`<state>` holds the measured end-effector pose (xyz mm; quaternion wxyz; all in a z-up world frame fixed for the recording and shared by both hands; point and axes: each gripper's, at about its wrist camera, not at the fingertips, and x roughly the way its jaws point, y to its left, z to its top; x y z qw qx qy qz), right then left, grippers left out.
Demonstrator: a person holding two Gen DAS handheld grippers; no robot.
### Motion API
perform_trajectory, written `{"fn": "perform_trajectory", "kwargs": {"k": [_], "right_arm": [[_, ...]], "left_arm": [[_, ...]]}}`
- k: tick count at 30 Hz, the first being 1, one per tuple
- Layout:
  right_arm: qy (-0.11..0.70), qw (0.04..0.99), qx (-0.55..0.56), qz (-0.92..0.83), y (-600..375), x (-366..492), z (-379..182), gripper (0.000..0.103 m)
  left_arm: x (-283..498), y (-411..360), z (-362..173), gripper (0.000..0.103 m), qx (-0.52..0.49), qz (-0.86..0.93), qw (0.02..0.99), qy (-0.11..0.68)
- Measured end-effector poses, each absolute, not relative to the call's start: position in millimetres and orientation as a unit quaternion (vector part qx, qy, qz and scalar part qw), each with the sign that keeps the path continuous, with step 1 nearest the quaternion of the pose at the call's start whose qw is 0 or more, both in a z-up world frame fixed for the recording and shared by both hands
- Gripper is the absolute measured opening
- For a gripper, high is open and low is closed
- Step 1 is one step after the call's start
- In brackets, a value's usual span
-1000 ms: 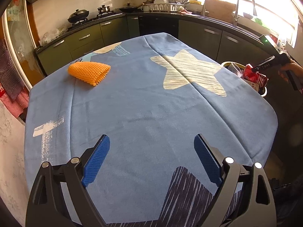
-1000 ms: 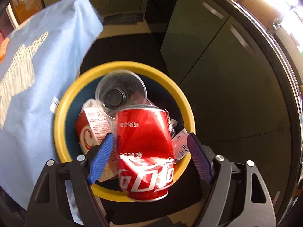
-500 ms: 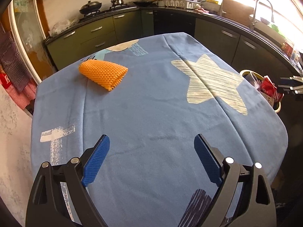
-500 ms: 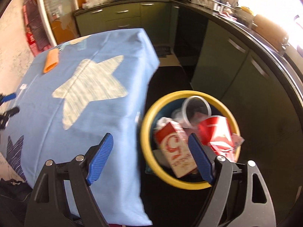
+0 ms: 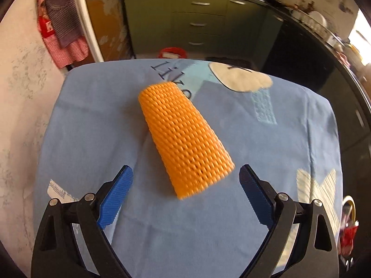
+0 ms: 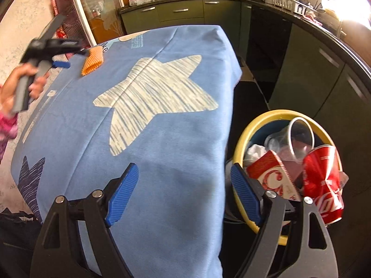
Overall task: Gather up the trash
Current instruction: 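Reach the left tool to the orange foam mesh sleeve and grasp it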
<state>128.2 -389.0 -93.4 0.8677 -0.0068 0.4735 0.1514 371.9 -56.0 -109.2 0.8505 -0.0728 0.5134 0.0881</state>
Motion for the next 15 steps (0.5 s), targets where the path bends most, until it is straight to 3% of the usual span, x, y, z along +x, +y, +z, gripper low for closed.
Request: {"fn": "perform_trajectory", "kwargs": {"k": [11,12,14,15], "right_arm": [[0.463,0.868,0.016,0.177,-392.8,124.6,-101.7,0.081],[0.464,0.868,0.016,0.178,-393.3,124.4,-102.7,0.081],[0.464,0.868,0.016,0.179,-394.7,123.3,-104.1,0.081],[0.465,0.867,0.017,0.180,-395.5,123.0,-105.2,0.081]], "left_arm": [[423.2,-51.1,-141.2,0.092,-0.137,0.178,0.817,0.531],[424.6,-51.6,-142.1,0.090,-0.141,0.180,0.817,0.529],[425.8,-49.1,-148.3,0.073,-0.157,0.184,0.810,0.534],[425.2,-48.6,-149.9,0.071,-0.161,0.187,0.808,0.535]]}}
